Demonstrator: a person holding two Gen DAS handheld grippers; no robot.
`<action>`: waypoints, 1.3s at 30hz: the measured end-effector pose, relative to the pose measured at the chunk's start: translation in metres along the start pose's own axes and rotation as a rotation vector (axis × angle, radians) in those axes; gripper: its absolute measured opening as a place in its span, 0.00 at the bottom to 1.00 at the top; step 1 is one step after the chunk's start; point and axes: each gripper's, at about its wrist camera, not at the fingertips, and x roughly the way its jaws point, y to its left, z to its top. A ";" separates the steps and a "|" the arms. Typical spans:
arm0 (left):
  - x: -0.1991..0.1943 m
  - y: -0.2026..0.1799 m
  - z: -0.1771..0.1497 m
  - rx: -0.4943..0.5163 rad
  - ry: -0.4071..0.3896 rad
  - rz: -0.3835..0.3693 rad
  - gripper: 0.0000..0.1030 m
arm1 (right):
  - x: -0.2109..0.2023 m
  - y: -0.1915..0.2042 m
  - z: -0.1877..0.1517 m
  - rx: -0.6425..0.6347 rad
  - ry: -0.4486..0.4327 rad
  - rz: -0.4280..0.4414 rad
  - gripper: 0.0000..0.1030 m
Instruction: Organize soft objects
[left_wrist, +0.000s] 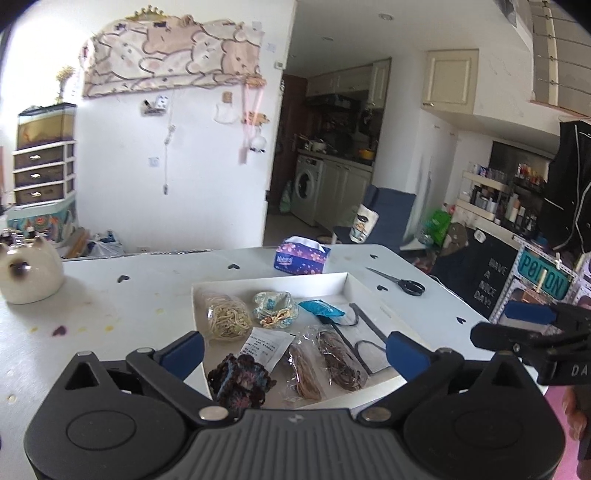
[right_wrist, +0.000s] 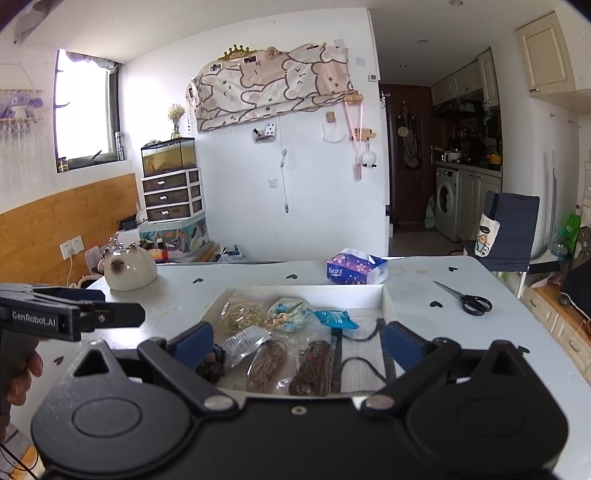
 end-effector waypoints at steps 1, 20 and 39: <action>-0.004 -0.003 -0.002 -0.003 -0.008 0.011 1.00 | -0.005 0.001 -0.003 0.000 -0.005 -0.004 0.98; -0.073 -0.033 -0.068 -0.038 -0.088 0.174 1.00 | -0.063 0.021 -0.046 -0.007 -0.054 -0.081 1.00; -0.101 -0.038 -0.091 -0.033 -0.095 0.217 1.00 | -0.083 0.026 -0.060 -0.016 -0.072 -0.131 1.00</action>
